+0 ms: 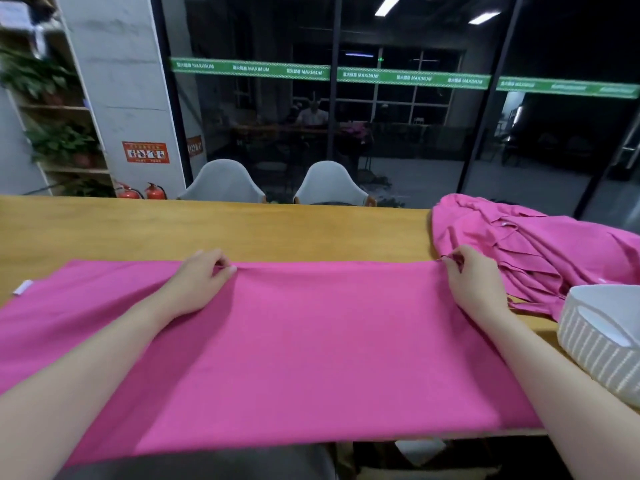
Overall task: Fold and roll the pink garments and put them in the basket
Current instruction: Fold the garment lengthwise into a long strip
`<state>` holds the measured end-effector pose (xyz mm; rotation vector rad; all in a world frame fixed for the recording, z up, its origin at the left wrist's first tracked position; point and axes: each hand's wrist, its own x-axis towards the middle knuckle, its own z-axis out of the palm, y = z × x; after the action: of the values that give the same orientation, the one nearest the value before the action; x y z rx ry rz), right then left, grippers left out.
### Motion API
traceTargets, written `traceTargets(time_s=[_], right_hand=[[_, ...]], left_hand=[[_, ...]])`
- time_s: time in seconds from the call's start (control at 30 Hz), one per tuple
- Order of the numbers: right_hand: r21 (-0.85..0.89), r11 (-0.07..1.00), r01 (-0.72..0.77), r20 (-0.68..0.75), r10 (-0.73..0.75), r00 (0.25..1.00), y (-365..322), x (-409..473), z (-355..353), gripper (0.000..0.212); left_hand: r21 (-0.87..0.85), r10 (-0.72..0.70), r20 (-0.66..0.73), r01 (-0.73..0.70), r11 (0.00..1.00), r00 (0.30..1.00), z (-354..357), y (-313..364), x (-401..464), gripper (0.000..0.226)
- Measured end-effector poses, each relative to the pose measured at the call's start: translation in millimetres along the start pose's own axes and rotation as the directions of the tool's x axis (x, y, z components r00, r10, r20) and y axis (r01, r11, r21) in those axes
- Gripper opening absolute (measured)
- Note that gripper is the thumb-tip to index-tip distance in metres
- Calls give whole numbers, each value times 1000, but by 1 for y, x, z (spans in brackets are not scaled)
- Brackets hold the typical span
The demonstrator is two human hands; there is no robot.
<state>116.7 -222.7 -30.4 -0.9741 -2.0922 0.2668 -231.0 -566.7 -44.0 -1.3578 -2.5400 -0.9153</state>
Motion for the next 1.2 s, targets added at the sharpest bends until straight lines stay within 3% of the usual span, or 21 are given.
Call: traceTargets(time_s=[0.37,0.53,0.77,1.03,1.2], right_hand=[[-40,993,-110,113,114,987,10,64,62,10],[-177,980,-86,138,111,984,34,57,93,18],[-138,988,-69,169,92,981,44,63,100,17],[-134,987,-88,161,109,981,39,59,97,18],[-151,986,-70,143,92,985,37,56,95,16]], left_hand=[[49,-89,181,81,995,979,13,-19,89,16],[68,-54,126,45,997,991,52,-40,86,12],[54,2,122,-9,998,993,59,-42,90,14],[-33,-39,95,43,999,995,48,-34,104,14],[43,-84,108,80,996,991,63,-38,97,15]])
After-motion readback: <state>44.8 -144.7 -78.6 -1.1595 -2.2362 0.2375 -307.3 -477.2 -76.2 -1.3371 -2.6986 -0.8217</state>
